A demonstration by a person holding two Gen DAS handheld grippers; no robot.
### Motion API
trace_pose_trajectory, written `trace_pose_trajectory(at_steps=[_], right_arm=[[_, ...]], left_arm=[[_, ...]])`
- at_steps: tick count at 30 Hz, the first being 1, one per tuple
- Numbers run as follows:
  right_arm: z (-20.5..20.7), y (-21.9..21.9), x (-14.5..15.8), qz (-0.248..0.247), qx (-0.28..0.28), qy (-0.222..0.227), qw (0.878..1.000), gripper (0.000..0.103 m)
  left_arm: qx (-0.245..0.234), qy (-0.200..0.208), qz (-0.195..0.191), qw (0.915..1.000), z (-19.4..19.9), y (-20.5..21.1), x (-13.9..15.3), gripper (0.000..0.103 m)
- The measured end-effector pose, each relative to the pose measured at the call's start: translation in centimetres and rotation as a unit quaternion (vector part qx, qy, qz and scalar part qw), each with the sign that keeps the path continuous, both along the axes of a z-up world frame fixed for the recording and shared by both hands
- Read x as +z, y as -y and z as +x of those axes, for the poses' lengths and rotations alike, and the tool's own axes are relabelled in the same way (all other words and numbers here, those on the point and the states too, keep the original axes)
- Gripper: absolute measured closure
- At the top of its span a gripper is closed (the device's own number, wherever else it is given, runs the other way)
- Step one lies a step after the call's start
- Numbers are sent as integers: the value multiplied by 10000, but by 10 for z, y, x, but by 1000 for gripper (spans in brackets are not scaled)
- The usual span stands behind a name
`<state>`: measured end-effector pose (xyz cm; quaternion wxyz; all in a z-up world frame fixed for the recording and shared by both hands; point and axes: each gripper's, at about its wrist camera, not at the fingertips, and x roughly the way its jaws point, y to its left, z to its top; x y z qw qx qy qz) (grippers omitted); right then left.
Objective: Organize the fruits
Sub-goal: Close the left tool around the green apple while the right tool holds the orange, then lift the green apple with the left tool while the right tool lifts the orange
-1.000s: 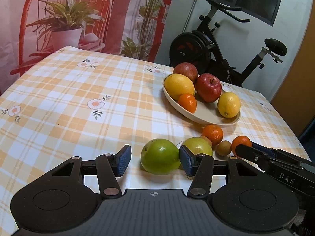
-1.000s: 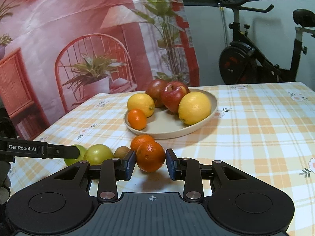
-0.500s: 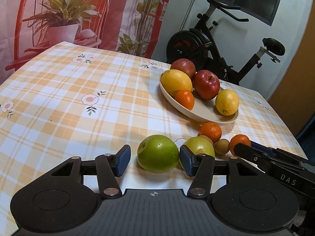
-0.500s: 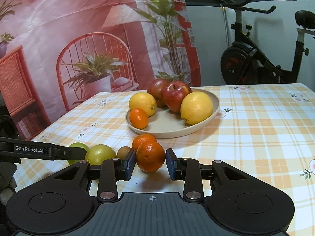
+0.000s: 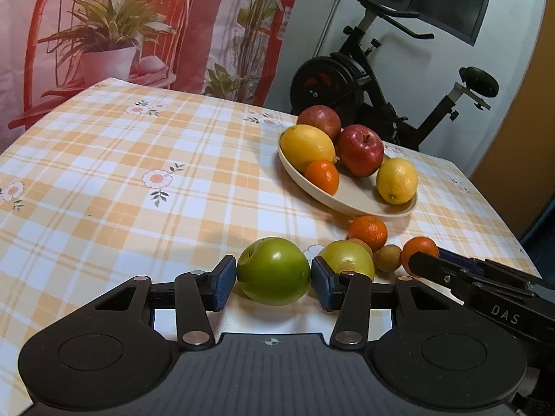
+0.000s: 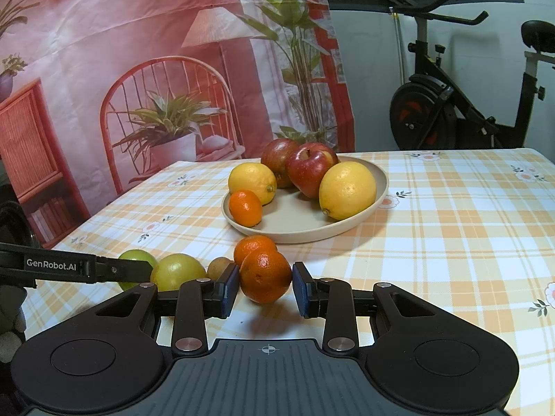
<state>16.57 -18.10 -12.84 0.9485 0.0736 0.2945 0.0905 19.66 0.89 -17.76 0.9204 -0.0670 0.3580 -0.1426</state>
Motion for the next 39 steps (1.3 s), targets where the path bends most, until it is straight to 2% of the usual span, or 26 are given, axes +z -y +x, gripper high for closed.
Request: trace_pose_trajectory(at_steps=[14, 15, 16, 17, 20, 24, 29, 34, 39], right_arm=[[-3, 0, 2, 21, 17, 95, 10000, 73], [-3, 0, 2, 25, 18, 99, 9999, 73], [-3, 0, 2, 28, 20, 98, 9999, 73], [-3, 0, 2, 28, 22, 97, 9999, 73], [-3, 0, 2, 6, 10, 69, 10000, 73], [-2, 1, 3, 41, 38, 16, 10000, 73], [-1, 2, 1, 84, 64, -32, 9999, 73], [1, 3, 0, 118, 65, -78, 9999, 73], [1, 2, 0, 126, 70, -91, 9999, 73]], left_arm=[[75, 251, -31, 9997, 1, 0, 15, 54], [78, 261, -52, 9996, 1, 0, 16, 57], [69, 292, -81, 9995, 2, 0, 18, 68], [35, 321, -112, 9994, 3, 0, 19, 71], [-63, 310, -95, 9995, 5, 3, 21, 70], [-125, 49, 75, 9999, 9, 7, 11, 70], [-103, -114, -60, 9999, 8, 1, 9, 67], [-232, -295, -79, 9993, 3, 3, 8, 53], [-409, -499, -33, 9979, -1, 7, 4, 47]])
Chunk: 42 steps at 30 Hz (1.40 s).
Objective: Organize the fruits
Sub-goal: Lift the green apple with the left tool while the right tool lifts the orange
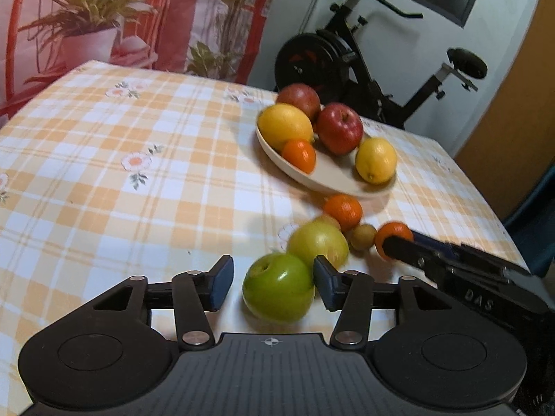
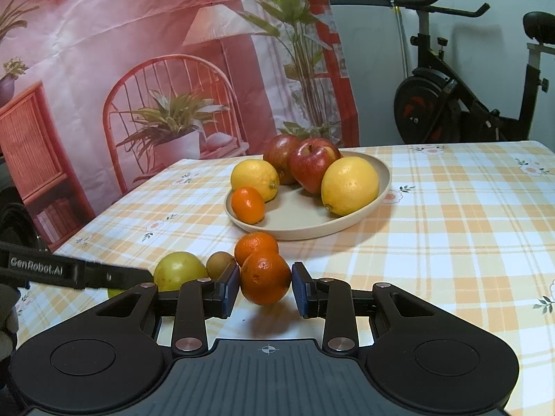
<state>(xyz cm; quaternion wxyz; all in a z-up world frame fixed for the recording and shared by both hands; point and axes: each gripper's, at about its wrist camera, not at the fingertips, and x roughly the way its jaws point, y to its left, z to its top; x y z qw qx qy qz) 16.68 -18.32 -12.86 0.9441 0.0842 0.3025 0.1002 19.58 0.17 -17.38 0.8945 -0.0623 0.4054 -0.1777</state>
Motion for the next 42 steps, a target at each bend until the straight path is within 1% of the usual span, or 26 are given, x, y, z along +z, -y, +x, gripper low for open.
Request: trace_pose_trajectory(at_steps=[3, 4, 6, 8, 10, 15, 19, 30, 35, 40, 42], right_arm=[[0, 0, 0, -1, 0, -2, 10000, 73], [0, 0, 0, 1, 1, -2, 10000, 73], [0, 0, 0, 2, 0, -2, 10000, 73], [0, 0, 0, 6, 3, -3, 10000, 73], [0, 0, 0, 8, 1, -7, 10000, 73], [1, -1, -1, 13, 33, -38, 10000, 73], [1, 0, -2, 26, 40, -62, 10000, 72], [7, -1, -6, 39, 72, -282, 9996, 72], [1, -2, -4, -127, 92, -352, 9993, 67], [-6, -1, -1, -307, 41, -489, 9983, 67], [-8, 0, -1, -347, 61, -603, 9976, 65]], left_arm=[[-87, -155, 202, 9996, -1, 5, -6, 47], [-94, -183, 256, 9995, -1, 6, -8, 49], [-83, -161, 273, 9995, -2, 5, -8, 50], [-32, -136, 243, 9996, 0, 3, -9, 54], [-14, -129, 182, 9997, 1, 1, -9, 54], [0, -49, 250, 9997, 0, 4, -9, 54], [47, 19, 233, 9997, -1, 3, -7, 54], [158, 177, 216, 9995, -2, 2, -3, 54], [183, 258, 164, 9994, -3, 0, 0, 54], [181, 299, 134, 9993, -4, 0, 1, 54], [186, 314, 109, 9993, -5, 0, 2, 54]])
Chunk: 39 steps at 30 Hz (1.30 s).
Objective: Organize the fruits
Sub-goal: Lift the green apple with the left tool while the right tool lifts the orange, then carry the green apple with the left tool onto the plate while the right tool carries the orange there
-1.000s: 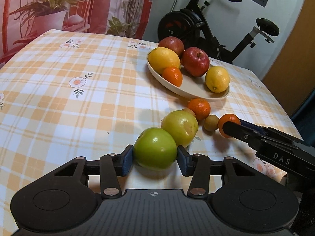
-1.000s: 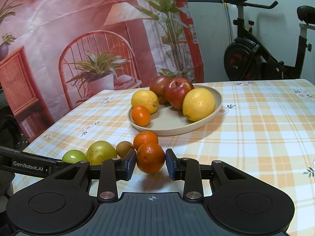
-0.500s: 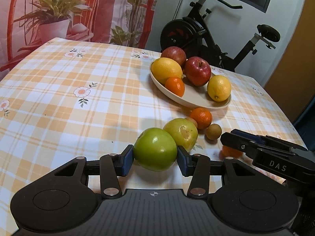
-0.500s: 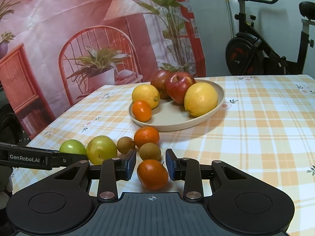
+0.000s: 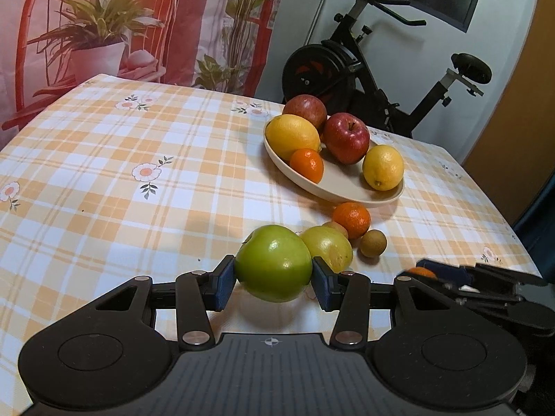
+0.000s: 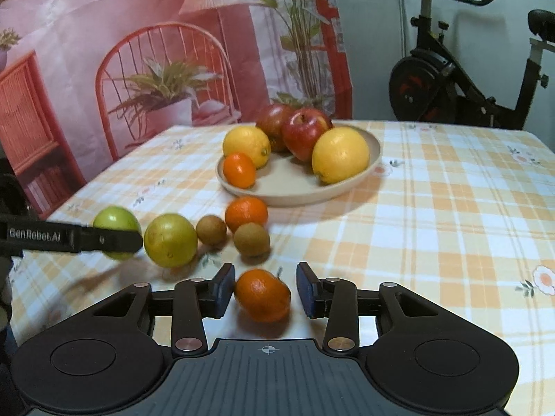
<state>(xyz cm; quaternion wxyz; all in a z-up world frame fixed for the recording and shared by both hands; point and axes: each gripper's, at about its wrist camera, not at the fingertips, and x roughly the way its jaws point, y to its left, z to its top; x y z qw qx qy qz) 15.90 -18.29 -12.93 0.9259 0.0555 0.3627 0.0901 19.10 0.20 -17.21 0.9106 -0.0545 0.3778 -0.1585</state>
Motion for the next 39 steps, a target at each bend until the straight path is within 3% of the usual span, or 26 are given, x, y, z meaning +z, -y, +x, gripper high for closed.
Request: trace_pose_trajectory(at_steps=[20, 25, 39], right_arm=[[-14, 3, 4, 50, 150, -363, 9992, 66], [-17, 3, 5, 123, 212, -382, 9990, 70], [-19, 6, 22, 192, 176, -40, 9997, 71]], left_arm=[[-8, 106, -92, 9999, -3, -1, 4, 54], [2, 128, -124, 9998, -4, -2, 5, 54], [-24, 422, -21, 9991, -6, 2, 23, 54]])
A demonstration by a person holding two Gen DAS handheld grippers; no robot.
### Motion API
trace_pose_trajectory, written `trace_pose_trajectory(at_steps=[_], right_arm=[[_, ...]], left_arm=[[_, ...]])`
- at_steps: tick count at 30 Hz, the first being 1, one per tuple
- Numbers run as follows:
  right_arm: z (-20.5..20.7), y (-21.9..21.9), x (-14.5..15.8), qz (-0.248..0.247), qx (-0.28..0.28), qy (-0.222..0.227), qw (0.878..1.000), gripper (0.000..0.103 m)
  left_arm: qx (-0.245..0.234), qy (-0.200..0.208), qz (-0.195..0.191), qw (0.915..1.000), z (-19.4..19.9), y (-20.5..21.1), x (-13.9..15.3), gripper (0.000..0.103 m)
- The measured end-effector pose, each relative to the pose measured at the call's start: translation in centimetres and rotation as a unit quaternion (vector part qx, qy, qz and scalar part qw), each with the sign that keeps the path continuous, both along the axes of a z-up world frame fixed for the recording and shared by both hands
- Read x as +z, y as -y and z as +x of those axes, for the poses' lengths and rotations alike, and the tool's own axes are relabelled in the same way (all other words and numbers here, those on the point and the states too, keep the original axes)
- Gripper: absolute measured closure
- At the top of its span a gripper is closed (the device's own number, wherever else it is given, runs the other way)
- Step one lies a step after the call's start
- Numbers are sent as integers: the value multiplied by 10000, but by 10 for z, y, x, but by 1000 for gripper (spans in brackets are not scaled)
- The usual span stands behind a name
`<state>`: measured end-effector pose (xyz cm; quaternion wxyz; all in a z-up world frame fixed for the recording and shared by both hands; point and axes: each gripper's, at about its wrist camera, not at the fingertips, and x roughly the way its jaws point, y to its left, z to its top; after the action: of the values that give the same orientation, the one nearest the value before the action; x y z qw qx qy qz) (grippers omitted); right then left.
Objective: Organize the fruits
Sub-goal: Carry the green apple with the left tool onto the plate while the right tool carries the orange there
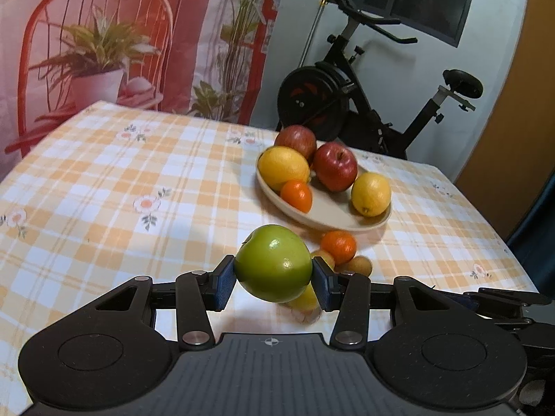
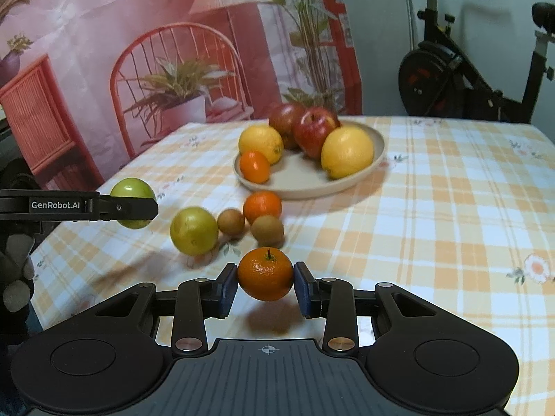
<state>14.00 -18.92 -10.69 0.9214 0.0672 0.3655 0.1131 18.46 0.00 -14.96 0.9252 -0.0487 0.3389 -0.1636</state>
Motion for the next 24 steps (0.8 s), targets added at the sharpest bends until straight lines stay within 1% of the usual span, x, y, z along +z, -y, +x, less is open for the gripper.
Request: trace_pose_trajectory(at_steps=[4, 6, 10, 14, 20, 24], right_arm=[[7, 7, 15, 30, -41, 236, 9997, 71], [12, 11, 24, 11, -67, 405, 9992, 71], [25, 23, 39, -66, -102, 655, 9978, 71], [42, 34, 46, -167, -87, 785, 9967, 71], [76, 54, 47, -196, -67, 842, 9962, 71], [104, 66, 44, -330, -66, 836, 9959, 71]], left_arm=[[-98, 134, 36, 9999, 5, 8, 13, 54], [-208, 159, 67, 9996, 8, 14, 19, 54], [-416, 337, 202, 9984, 15, 29, 31, 54], [-593, 431, 285, 9969, 30, 46, 39, 54], [-869, 509, 631, 9929, 57, 75, 37, 54], [-954, 364, 785, 9917, 80, 92, 25, 54]])
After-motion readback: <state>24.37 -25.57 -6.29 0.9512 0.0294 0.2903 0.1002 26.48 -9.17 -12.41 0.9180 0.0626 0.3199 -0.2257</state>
